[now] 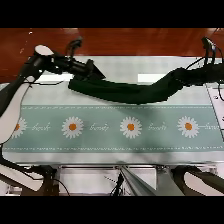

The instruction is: Fold the shirts.

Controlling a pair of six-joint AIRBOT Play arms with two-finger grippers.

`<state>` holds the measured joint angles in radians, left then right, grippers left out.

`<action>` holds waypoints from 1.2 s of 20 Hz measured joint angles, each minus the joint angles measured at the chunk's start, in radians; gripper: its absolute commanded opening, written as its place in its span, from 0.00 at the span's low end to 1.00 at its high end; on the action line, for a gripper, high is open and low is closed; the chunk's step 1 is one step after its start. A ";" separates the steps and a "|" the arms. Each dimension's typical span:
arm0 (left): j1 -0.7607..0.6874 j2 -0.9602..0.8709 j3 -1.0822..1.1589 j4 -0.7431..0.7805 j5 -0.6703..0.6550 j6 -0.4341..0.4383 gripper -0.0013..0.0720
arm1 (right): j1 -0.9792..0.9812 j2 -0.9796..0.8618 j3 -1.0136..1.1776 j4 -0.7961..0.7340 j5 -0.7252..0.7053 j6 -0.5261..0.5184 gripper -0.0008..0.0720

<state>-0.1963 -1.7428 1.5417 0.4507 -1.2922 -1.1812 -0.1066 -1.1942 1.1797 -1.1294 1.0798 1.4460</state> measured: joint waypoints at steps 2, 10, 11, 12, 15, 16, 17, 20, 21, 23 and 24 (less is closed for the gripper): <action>-0.080 -0.017 0.000 0.000 0.039 0.000 0.05 | 0.025 0.056 0.000 -0.039 0.027 0.030 0.05; -0.282 -0.109 -0.002 0.002 0.094 -0.054 0.05 | 0.063 0.261 0.000 -0.141 0.149 0.109 0.05; -0.302 -0.121 -0.002 0.002 0.113 -0.069 0.05 | 0.064 0.279 0.000 -0.148 0.161 0.117 0.05; -0.325 -0.134 -0.002 0.002 0.127 -0.090 0.05 | 0.065 0.298 0.000 -0.152 0.174 0.118 0.05; -0.406 -0.178 -0.002 0.000 0.175 -0.149 0.05 | 0.066 0.341 0.000 -0.165 0.203 0.126 0.05; -0.435 -0.192 -0.002 -0.005 0.188 -0.163 0.05 | 0.066 0.351 0.000 -0.167 0.210 0.127 0.05; -0.465 -0.208 -0.002 -0.022 0.208 -0.174 0.05 | 0.066 0.360 0.000 -0.171 0.218 0.130 0.05; -0.520 -0.243 -0.001 -0.092 0.255 -0.179 0.05 | 0.066 0.375 0.000 -0.183 0.243 0.133 0.05; -0.520 -0.247 0.000 -0.110 0.276 -0.175 0.05 | 0.066 0.377 0.000 -0.192 0.250 0.133 0.05; -0.486 -0.238 0.001 -0.130 0.291 -0.156 0.05 | 0.066 0.380 0.000 -0.215 0.254 0.133 0.05; -0.453 -0.222 0.001 -0.142 0.291 -0.143 0.05 | 0.066 0.380 0.000 -0.227 0.247 0.133 0.05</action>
<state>-0.6495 -1.9644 1.5429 0.3084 -1.0008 -1.3239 -0.0402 -0.8139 1.1797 -1.3563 1.3270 1.5787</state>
